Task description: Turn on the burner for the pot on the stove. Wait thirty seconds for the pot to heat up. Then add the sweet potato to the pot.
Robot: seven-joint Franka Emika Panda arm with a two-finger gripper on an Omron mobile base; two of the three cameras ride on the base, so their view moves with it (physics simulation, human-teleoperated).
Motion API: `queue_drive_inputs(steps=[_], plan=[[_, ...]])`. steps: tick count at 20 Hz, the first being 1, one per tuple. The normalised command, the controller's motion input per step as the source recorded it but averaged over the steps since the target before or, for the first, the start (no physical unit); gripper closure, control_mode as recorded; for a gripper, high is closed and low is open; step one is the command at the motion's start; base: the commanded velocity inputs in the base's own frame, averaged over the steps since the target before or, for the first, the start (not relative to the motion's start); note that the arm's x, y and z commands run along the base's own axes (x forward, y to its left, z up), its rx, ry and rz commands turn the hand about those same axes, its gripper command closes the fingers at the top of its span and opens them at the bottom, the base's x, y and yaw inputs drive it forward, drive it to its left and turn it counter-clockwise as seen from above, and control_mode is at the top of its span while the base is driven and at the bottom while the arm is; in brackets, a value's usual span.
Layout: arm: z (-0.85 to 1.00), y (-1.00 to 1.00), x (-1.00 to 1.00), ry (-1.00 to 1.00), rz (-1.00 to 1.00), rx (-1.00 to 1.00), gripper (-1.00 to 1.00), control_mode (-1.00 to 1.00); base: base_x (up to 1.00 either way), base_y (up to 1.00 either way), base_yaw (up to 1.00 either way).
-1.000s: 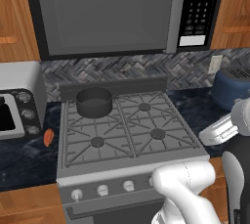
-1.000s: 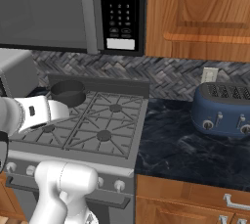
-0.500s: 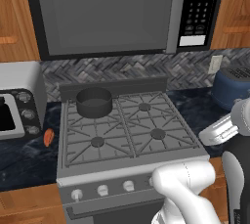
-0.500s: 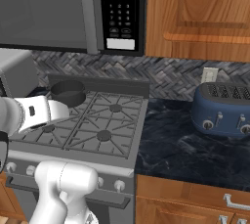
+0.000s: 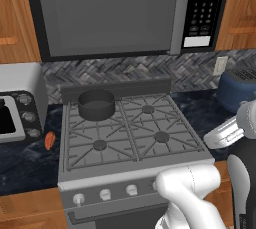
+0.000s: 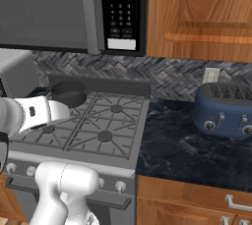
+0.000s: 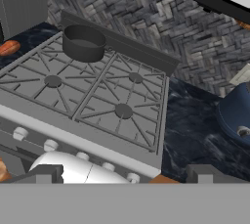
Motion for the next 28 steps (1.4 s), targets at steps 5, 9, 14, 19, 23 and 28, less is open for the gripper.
queue_drive_inputs(steps=[5,9,14,19,23,28], plan=[[0.0,0.0,0.0,0.0,0.0,0.0,-1.0,-1.0,0.0,0.0,0.0],[0.0,0.0,0.0,0.0,0.0,0.0,-1.0,-1.0,0.0,0.0,0.0],[0.0,0.0,0.0,0.0,0.0,0.0,-1.0,-1.0,0.0,0.0,0.0],[0.0,0.0,0.0,0.0,0.0,0.0,-1.0,-1.0,0.0,0.0,0.0],[0.0,0.0,0.0,0.0,0.0,0.0,-1.0,-1.0,0.0,0.0,0.0],[0.0,0.0,0.0,0.0,0.0,0.0,-1.0,-1.0,0.0,0.0,0.0]])
